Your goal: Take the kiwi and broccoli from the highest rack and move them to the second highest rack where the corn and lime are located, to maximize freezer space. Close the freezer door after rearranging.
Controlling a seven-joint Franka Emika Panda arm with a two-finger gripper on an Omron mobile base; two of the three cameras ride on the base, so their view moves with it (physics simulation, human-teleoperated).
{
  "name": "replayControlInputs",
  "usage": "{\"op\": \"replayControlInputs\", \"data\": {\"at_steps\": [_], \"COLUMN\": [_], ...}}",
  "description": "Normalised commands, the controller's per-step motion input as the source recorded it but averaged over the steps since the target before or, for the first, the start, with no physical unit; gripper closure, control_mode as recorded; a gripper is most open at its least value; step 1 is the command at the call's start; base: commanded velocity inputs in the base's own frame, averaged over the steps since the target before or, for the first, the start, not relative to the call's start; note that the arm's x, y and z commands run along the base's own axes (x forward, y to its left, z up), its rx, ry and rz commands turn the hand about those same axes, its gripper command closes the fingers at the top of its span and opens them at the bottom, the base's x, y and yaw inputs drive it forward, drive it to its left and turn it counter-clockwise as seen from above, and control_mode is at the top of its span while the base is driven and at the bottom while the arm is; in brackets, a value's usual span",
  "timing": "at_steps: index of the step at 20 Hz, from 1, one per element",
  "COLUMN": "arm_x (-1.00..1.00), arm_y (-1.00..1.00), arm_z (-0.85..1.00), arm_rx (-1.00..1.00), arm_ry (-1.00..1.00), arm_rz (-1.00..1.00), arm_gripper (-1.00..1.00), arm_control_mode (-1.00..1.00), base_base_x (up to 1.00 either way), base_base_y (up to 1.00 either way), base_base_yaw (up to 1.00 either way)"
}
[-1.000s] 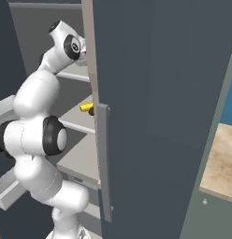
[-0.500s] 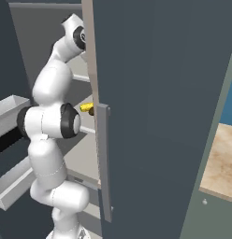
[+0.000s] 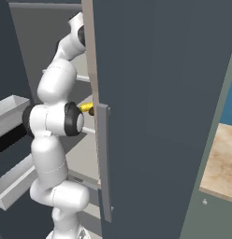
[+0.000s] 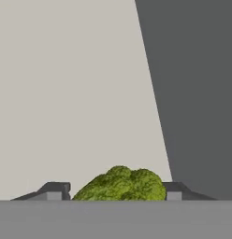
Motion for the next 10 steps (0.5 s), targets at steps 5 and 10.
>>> {"op": "replayControlInputs", "data": {"at_steps": [5,10], "arm_x": [0.0,-0.1], "arm_y": [0.05,0.53], "arm_z": [-0.38,-0.33], "arm_rx": [-0.01,-0.04], "arm_ry": [-0.06,-0.12], "arm_rz": [0.04,0.09], "arm_gripper": [1.0,1.0], "arm_control_mode": [-1.0,-1.0], "base_base_x": [0.0,0.0], "base_base_y": [0.0,0.0], "base_base_yaw": [0.0,0.0]}}
